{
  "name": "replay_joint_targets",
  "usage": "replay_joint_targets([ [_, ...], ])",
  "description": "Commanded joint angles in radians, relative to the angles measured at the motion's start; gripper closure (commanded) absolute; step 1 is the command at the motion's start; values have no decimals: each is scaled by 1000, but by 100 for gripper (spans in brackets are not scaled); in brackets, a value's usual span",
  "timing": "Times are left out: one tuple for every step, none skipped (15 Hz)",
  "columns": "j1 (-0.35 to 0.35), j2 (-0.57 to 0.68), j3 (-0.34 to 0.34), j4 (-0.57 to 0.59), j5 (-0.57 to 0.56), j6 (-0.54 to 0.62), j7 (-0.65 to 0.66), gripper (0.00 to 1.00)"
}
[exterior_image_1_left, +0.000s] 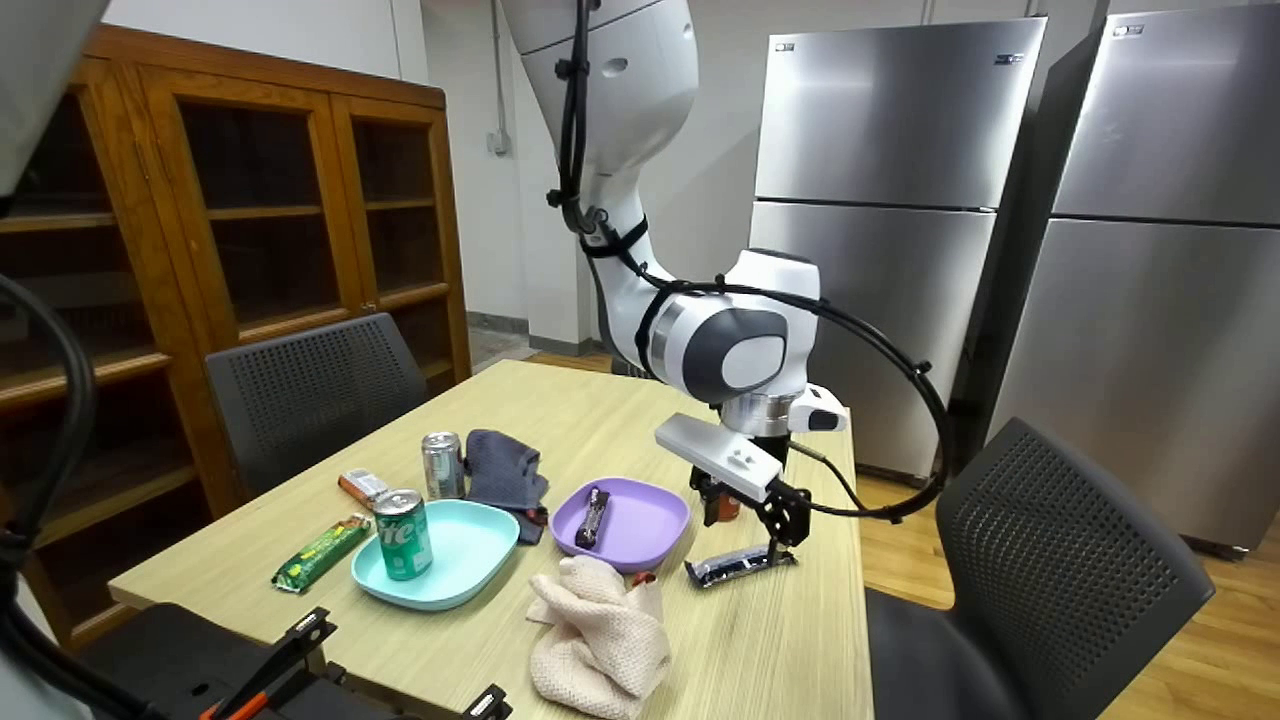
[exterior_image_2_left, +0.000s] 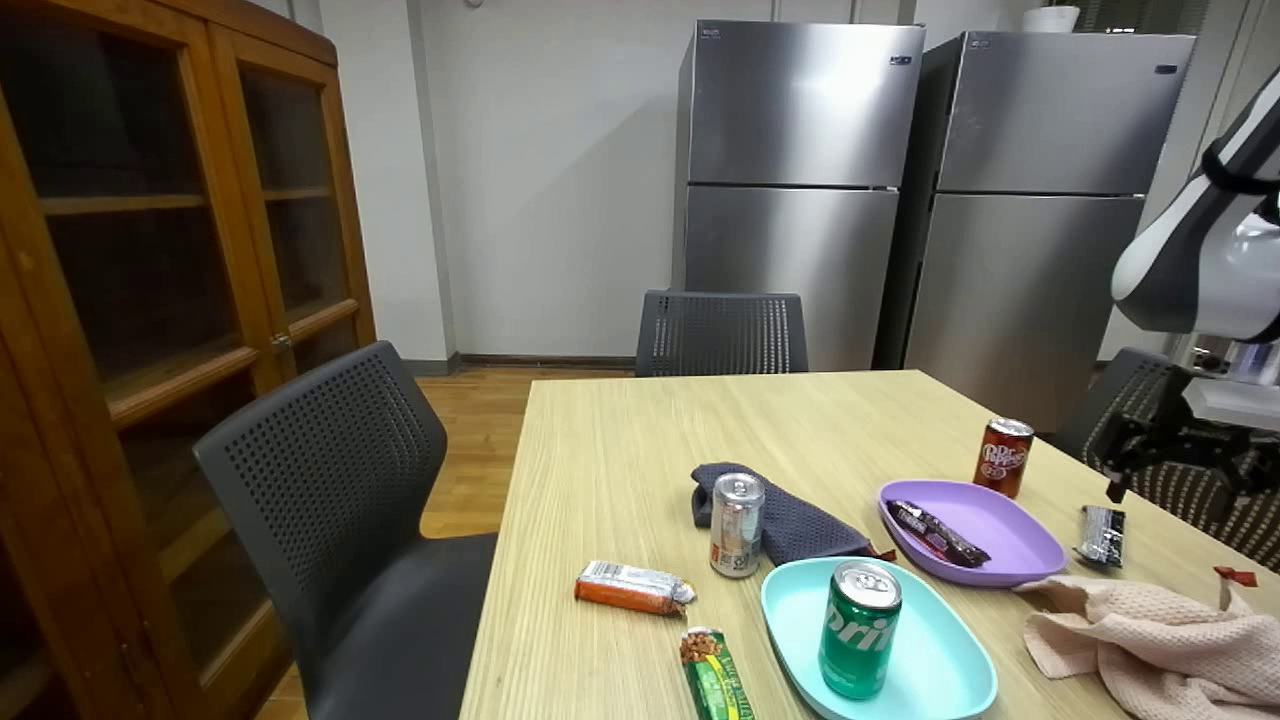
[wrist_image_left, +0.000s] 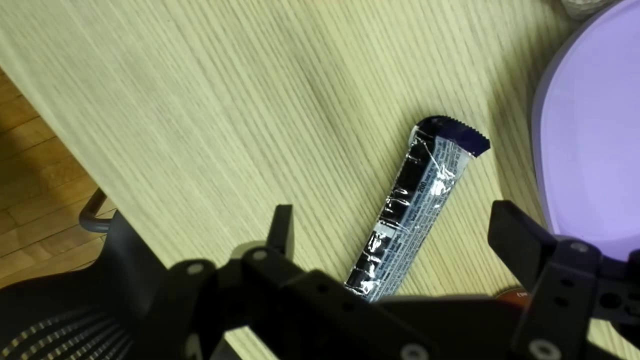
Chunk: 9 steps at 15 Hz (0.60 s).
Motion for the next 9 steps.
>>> replay_joint_targets([
  [2, -1, -1, 0, 0, -1, 1, 0],
  [2, -1, -1, 0, 0, -1, 1, 0],
  [2, -1, -1, 0, 0, -1, 1, 0],
  [2, -1, -1, 0, 0, -1, 1, 0],
  [1, 11, 2, 12, 3, -10, 2, 0],
  [-5, 22, 10, 25, 13, -19, 1, 0],
  [-9, 31, 15, 30, 23, -8, 5, 0],
  [-11, 44, 18, 44, 30, -14, 10, 0],
  [-15, 56, 23, 55, 38, -18, 10, 0],
])
